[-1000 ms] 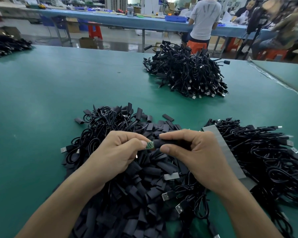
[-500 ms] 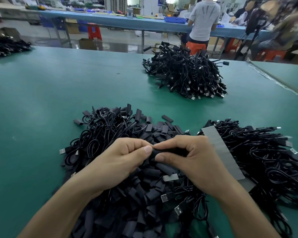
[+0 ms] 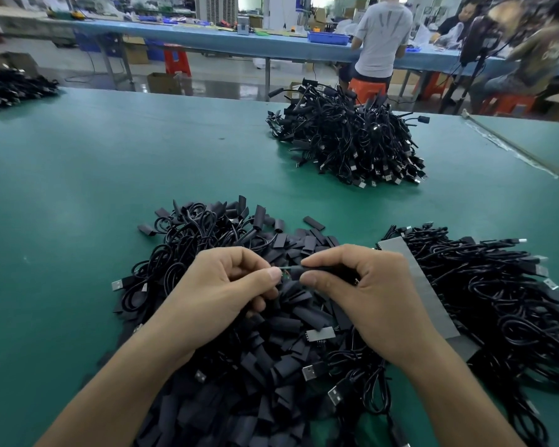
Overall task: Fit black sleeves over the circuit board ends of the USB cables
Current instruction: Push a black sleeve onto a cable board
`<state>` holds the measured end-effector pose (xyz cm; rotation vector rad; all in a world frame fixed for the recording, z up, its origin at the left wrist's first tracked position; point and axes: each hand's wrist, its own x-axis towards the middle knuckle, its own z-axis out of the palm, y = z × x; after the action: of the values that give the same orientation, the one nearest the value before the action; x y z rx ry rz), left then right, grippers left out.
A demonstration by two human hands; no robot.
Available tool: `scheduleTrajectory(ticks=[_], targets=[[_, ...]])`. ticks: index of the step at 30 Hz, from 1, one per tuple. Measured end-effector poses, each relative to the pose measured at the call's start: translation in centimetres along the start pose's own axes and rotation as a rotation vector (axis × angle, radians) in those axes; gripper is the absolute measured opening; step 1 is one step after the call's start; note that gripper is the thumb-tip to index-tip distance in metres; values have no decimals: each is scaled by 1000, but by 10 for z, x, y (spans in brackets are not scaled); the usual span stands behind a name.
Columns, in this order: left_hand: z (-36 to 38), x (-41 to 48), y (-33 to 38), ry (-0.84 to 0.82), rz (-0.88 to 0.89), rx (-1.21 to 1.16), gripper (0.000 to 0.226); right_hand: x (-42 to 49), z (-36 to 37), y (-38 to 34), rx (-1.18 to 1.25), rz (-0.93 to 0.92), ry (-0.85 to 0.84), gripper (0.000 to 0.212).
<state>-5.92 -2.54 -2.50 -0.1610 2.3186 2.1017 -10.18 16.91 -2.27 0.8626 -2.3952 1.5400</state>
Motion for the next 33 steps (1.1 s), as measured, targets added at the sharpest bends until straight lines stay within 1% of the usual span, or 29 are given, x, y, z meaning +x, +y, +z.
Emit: scheduleTrajectory(ticks=[7,13,17,21,24,26,28,31,33], targets=[[2,-1,1,-9,-18,-36,15,-1,2,3,-35,-13,-11,23],[2,-2,5,-43,-63,-101,22,0,1,4,-66,-30,-18,18],[2,-2,4,-64,-88,-80,13,0,0,3,-119,-54,-18,16],[0,-2,3,-67,-97,-66,19,0,1,1,-161,-83,-41,18],[0,-3,3,-97,-101,-72,16,0,2,1,-191,-104,-73,22],[1,-3,3,-107,-103,-76,14,-1,3,2,-203,-116,-68,20],[1,-3,5,-112,-105,-89,8,-1,4,3,-200,-127,-48,19],[0,-4,7,-121,-107,-111,17,-1,5,3,-179,-148,-35,18],[-1,-4,7,-116,-108,-116,19,-1,5,3,-174,-162,-43,18]])
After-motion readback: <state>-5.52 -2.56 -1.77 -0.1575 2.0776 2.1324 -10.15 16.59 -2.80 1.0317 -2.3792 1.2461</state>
